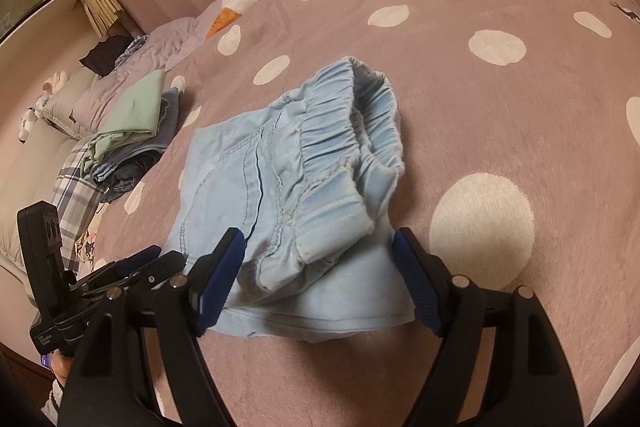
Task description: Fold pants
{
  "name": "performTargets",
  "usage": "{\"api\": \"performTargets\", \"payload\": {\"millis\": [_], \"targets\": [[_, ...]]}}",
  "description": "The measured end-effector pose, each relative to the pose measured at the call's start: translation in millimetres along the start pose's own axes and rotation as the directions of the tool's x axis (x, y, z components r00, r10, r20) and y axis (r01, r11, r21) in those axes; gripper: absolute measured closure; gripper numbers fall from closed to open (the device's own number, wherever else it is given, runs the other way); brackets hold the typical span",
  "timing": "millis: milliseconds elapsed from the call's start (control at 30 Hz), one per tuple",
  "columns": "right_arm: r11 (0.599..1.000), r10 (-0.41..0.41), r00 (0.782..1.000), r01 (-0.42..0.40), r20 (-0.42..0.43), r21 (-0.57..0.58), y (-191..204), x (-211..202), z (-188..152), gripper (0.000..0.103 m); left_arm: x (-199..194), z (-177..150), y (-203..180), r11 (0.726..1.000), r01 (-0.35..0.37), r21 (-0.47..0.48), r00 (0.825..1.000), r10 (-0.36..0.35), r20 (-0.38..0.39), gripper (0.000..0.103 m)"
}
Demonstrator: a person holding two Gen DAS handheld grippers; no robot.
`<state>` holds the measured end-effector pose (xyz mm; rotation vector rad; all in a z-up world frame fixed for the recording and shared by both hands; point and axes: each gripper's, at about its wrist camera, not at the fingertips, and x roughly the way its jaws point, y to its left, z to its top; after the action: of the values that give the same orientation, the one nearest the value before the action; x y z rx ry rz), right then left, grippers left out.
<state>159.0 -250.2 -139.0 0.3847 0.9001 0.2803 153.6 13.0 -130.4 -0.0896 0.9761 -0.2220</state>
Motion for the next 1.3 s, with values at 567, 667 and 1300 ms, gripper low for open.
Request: {"api": "performTargets", "payload": {"millis": [567, 667, 1300], "targets": [[1.000, 0.001, 1.000, -0.001, 0.011, 0.000, 1, -6, -3, 0.024, -6, -2, 0, 1.000, -0.018, -0.009, 1.000, 0.019, 0.008, 0.018], [1.000, -0.004, 1.000, 0.005, 0.015, -0.013, 5, -10, -5, 0.024, -11, -2, -2, 1.000, -0.018, -0.005, 1.000, 0.018, 0.016, 0.018], [0.949, -0.124, 0.986, 0.150, 0.112, -0.276, 60, -78, -28, 0.000, -85, -18, -31, 0.979, -0.202, 0.017, 0.973, 0.199, 0.120, 0.003]]}}
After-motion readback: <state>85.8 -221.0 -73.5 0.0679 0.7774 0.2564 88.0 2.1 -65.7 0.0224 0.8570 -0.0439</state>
